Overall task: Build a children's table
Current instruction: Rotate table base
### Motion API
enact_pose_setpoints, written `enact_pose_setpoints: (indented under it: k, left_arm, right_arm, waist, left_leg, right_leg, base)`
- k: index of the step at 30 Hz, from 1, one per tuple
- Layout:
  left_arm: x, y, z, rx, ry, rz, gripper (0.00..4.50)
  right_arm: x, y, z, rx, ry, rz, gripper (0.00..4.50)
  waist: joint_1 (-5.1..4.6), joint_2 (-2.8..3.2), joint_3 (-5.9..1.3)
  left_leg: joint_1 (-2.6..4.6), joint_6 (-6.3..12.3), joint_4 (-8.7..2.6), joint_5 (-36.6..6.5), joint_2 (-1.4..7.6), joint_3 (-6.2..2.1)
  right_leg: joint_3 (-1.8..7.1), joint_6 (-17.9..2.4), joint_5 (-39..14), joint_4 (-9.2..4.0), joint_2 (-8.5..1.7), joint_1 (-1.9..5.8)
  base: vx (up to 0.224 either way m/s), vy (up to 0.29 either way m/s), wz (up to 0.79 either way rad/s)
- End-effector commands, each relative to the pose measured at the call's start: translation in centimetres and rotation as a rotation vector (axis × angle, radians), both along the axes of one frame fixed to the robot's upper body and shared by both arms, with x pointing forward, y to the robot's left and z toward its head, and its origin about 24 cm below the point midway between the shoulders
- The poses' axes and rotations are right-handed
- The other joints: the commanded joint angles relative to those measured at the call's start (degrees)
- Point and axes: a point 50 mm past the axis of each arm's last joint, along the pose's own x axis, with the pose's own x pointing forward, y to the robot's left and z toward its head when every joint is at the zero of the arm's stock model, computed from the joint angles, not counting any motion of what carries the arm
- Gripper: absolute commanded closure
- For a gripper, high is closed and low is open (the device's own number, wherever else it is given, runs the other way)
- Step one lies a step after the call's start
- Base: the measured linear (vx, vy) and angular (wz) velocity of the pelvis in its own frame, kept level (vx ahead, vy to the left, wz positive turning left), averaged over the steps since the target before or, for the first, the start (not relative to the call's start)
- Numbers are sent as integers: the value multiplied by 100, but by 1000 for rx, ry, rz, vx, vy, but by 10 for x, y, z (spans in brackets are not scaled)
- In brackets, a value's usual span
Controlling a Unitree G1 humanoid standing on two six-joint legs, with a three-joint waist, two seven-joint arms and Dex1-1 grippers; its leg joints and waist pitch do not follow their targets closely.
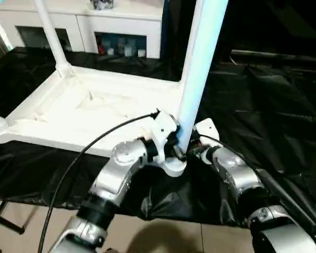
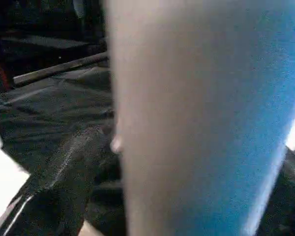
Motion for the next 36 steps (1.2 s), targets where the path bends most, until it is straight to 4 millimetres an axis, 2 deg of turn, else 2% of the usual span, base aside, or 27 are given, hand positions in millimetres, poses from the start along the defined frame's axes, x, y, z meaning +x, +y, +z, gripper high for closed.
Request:
enact_pose_setpoints:
  k: [1, 3, 5, 6, 7, 8, 10, 12, 14, 15, 16, 18, 20, 21, 22, 23, 24, 25, 27, 31, 33, 34, 35, 36]
  left_arm:
    - [3, 8, 0, 11, -9, 14, 2]
    - [3, 21, -4, 35, 1, -18, 2]
    - [2, 28, -6, 47, 15, -43, 2]
    - [1, 33, -7, 56, 25, -61, 2]
    - [0, 39, -9, 67, 37, -79, 2]
    - [0, 41, -10, 74, 44, -88, 2]
    - [1, 69, -17, 185, 85, -159, 2]
    - [3, 77, -17, 225, 86, -168, 30]
    - [5, 81, -17, 244, 90, -171, 30]
    - [7, 85, -18, 278, 98, -191, 57]
    - [9, 90, -18, 316, 112, -215, 57]
    - [11, 93, -18, 352, 124, -239, 76]
    - [13, 95, -18, 386, 130, -257, 89]
    - [15, 96, -17, 411, 124, -260, 114]
    - [18, 96, -16, 420, 118, -259, 114]
    - [18, 96, -16, 420, 118, -259, 118]
    - [23, 93, -14, 432, 121, -267, 131]
    - [23, 93, -14, 432, 121, -267, 145]
    - [28, 91, -16, 485, 117, -272, 156]
    - [32, 89, -18, 541, 91, -256, 190]
    - [35, 88, -18, 550, 87, -246, 209]
    - [35, 88, -18, 550, 87, -247, 212]
    - [35, 87, -18, 557, 92, -253, 212]
    - [36, 87, -19, 562, 97, -259, 230]
  right_arm:
    - [2, -12, 6, 7, -27, -26, 139]
    - [-1, -25, 7, 3, -32, -31, 139]
    - [-3, -31, 9, 2, -35, -24, 139]
    - [-5, -35, 9, 2, -37, -15, 139]
    - [-7, -39, 10, 0, -39, -2, 139]
    - [-8, -40, 11, 0, -39, 5, 139]
    - [-20, -50, 17, 0, -36, 134, 139]
    - [-25, -51, 19, 6, -30, 194, 139]
    - [-28, -51, 20, 9, -26, 229, 139]
    - [-32, -51, 22, 7, -24, 276, 139]
    - [-37, -51, 25, 5, -17, 333, 139]
    - [-42, -51, 26, 0, -11, 376, 139]
    - [-46, -52, 27, -4, -3, 409, 139]
    - [-50, -51, 28, -4, 5, 434, 139]
    - [-52, -51, 29, -3, 12, 455, 139]
    - [-52, -51, 29, -3, 12, 455, 139]
    - [-60, -49, 30, 0, 28, 505, 139]
    - [-60, -49, 30, 0, 28, 505, 139]
    - [-64, -47, 31, -12, 39, 532, 139]
    - [-66, -46, 32, -15, 45, 542, 139]
    - [-67, -45, 33, -15, 47, 548, 139]
    - [-67, -45, 33, -15, 47, 549, 139]
    - [-69, -44, 33, -16, 50, 555, 139]
    - [-70, -44, 33, -17, 53, 560, 139]
  waist:
    - [36, 1, -400]
    - [57, 23, -397]
    - [70, 18, -402]
    - [74, 41, -396]
    - [63, 30, -400]
    - [72, 61, -397]
    - [64, 65, -385]
    - [65, 74, -384]
    - [67, 107, -386]
    - [79, 128, -378]
    - [74, 122, -374]
    - [127, 112, -363]
    - [143, 105, -375]
    - [140, 98, -379]
    - [143, 100, -367]
    - [154, 104, -387]
    - [168, 136, -392]
    - [157, 117, -378]
    - [163, 132, -388]
    - [155, 107, -390]
    - [157, 110, -397]
    - [159, 184, -396]
    - [155, 170, -395]
    - [153, 138, -395]
  left_leg:
    - [72, 40, -320, -1234, 74, 11]
    - [75, 56, -323, -1219, 69, 16]
    - [76, 57, -322, -1229, 70, 13]
    - [76, 57, -328, -1271, 64, 11]
    - [70, 45, -328, -1268, 64, 9]
    - [81, 47, -329, -1292, 62, 4]
    - [82, 86, -335, -1405, 52, 9]
    - [86, 114, -342, -1429, 57, 1]
    - [92, 91, -338, -1422, 72, 3]
    - [102, 76, -344, -1509, 77, -1]
    - [111, 81, -346, -1555, 85, 9]
    - [114, 101, -358, -1616, 85, 7]
    - [117, 94, -357, -1552, 92, 1]
    - [95, 78, -351, -1491, 89, -4]
    - [95, 98, -347, -1509, 72, 5]
    - [93, 101, -345, -1446, 87, -6]
    - [101, 108, -340, -1439, 84, -2]
    - [88, 122, -343, -1460, 80, 1]
    - [88, 107, -339, -1464, 76, -9]
    - [74, 119, -337, -1422, 67, -20]
    - [76, 120, -328, -1388, 73, -19]
    - [83, 114, -327, -1392, 71, -26]
    - [89, 114, -328, -1428, 76, -20]
    - [83, 126, -330, -1422, 71, -23]
  right_leg:
    - [214, -1207, -600, -450, -327, 305]
    - [215, -1202, -553, -457, -320, 301]
    - [214, -1219, -531, -445, -322, 307]
    - [210, -1226, -548, -462, -320, 307]
    - [210, -1245, -528, -445, -319, 311]
    - [207, -1252, -566, -451, -325, 308]
    - [211, -1223, -688, -472, -304, 307]
    - [205, -1163, -736, -473, -297, 311]
    - [205, -1217, -735, -462, -309, 298]
    - [201, -1252, -851, -479, -315, 285]
    - [207, -1255, -888, -498, -308, 278]
    - [209, -1186, -1004, -514, -306, 281]
    - [210, -1209, -929, -496, -322, 286]
    - [213, -1246, -871, -475, -339, 294]
    - [210, -1216, -939, -510, -315, 295]
    - [212, -1248, -818, -473, -337, 303]
    - [207, -1257, -791, -484, -333, 299]
    - [208, -1246, -801, -497, -324, 298]
    - [201, -1278, -799, -497, -340, 306]
    - [203, -1235, -813, -501, -341, 330]
    - [203, -1279, -779, -494, -356, 327]
    - [203, -1296, -758, -492, -354, 320]
    - [203, -1303, -750, -509, -351, 317]
    - [199, -1311, -694, -497, -334, 334]
  base:
    - [0, 0, 0]
    - [0, 0, 0]
    - [0, 0, 0]
    - [0, 0, 0]
    - [0, 0, 0]
    - [0, 0, 0]
    - [0, 0, 0]
    - [0, 0, 0]
    - [0, 0, 0]
    - [0, 0, 0]
    - [0, 0, 0]
    - [0, 0, 0]
    - [0, 0, 0]
    - [0, 0, 0]
    - [0, 0, 0]
    - [0, 0, 0]
    - [0, 0, 0]
    - [0, 0, 0]
    - [0, 0, 0]
    - [0, 0, 0]
    - [0, 0, 0]
    - [0, 0, 0]
    - [0, 0, 0]
    - [0, 0, 0]
